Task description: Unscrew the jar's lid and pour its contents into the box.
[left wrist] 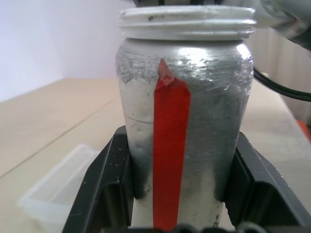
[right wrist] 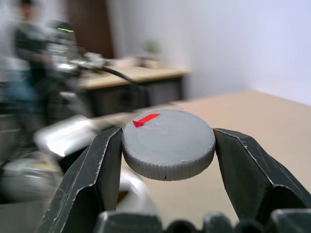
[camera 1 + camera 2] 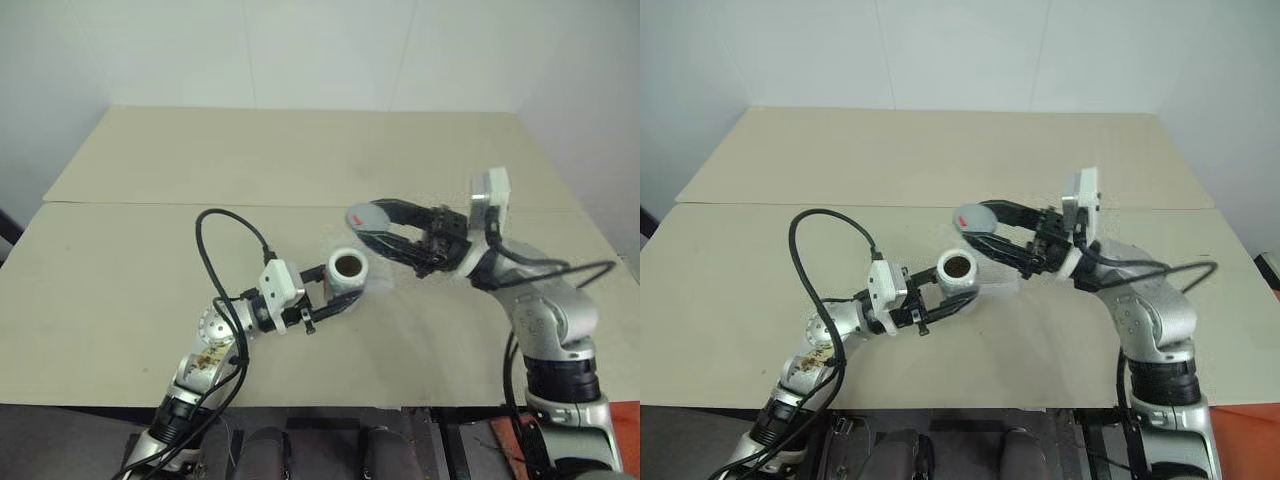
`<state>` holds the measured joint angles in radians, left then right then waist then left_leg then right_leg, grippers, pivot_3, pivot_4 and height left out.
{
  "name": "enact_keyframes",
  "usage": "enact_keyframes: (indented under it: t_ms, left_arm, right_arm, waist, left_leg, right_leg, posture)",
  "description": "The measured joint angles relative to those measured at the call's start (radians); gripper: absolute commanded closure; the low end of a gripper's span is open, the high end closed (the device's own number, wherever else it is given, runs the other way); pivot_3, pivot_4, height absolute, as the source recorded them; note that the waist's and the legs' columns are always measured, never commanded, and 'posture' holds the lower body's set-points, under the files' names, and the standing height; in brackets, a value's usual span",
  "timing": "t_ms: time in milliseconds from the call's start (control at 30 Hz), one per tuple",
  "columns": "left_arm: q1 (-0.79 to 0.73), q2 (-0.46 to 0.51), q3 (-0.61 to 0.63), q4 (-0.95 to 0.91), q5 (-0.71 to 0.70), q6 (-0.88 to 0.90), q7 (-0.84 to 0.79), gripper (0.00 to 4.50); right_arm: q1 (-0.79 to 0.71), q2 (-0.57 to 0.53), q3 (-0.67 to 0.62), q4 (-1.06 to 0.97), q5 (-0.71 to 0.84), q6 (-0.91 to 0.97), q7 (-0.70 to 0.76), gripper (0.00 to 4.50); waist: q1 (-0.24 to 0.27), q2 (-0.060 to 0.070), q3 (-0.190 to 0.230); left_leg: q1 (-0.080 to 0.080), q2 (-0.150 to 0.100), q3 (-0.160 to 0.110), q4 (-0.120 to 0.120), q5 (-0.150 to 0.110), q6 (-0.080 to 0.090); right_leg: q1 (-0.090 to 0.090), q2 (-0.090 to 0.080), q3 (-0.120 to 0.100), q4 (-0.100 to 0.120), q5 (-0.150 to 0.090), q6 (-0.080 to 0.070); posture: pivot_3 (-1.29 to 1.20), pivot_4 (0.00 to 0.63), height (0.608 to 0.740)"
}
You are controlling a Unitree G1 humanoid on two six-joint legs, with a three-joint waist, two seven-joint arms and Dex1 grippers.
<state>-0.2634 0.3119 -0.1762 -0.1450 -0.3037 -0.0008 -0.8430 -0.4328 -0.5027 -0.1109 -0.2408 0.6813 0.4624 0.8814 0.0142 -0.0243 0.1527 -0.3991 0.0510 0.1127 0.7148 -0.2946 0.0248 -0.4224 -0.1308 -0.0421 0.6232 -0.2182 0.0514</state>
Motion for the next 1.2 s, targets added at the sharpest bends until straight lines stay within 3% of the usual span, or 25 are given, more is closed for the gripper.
enact_keyframes:
  t_ms: [267, 500, 933, 1100, 1200]
  left_arm:
    - [-0.068, 0.04, 0.073, 0.038, -0.011, 0.032, 0.02, 2.5]
    - [-0.117, 0.034, 0.088, 0.172, 0.041, -0.001, 0.061, 2.5]
    - [-0.188, 0.009, 0.081, 0.283, 0.148, -0.073, 0.112, 2.5]
    - [-0.217, 0.019, 0.097, 0.323, 0.168, -0.091, 0.141, 2.5]
    - [-0.23, 0.02, 0.097, 0.346, 0.18, -0.092, 0.147, 2.5]
  right_arm:
    - [0.233, -0.129, -0.093, -0.119, -0.09, 0.037, -0.156, 1.68]
    - [0.354, -0.208, -0.086, -0.141, -0.21, 0.069, -0.216, 1.68]
    - [0.364, -0.253, 0.034, -0.06, -0.326, 0.23, -0.258, 1.68]
    - [0.392, -0.284, -0.004, -0.087, -0.287, 0.29, -0.221, 0.09]
    - [0.414, -0.298, -0.045, -0.133, -0.268, 0.294, -0.209, 0.04]
  waist:
    - [-0.001, 0.0, 0.0]
    - [-0.002, 0.0, 0.0]
    - [-0.001, 0.0, 0.0]
    - [0.009, 0.0, 0.0]
    - [0.009, 0.0, 0.0]
  left_leg:
    - [0.001, 0.0, 0.0, 0.0, 0.0, 0.0]
    - [0.001, 0.0, 0.0, -0.001, 0.0, 0.0]
    - [0.0, -0.001, 0.0, 0.0, 0.0, 0.0]
    - [0.0, -0.001, 0.0, 0.0, 0.0, 0.001]
    - [-0.001, -0.001, 0.0, 0.0, 0.0, 0.001]
  right_leg:
    - [0.001, 0.0, 0.0, -0.001, 0.0, 0.0]
    - [0.001, 0.0, 0.0, -0.007, 0.0, 0.0]
    - [0.002, 0.0, 0.0, -0.009, 0.001, 0.001]
    - [0.002, 0.0, 0.0, -0.01, 0.001, 0.001]
    - [0.002, 0.0, 0.0, -0.01, 0.001, 0.002]
  posture:
    - [0.0, 0.15, 0.74]
    - [0.0, 0.15, 0.74]
    - [0.0, 0.15, 0.74]
    - [0.0, 0.15, 0.74]
    - [0.0, 0.15, 0.74]
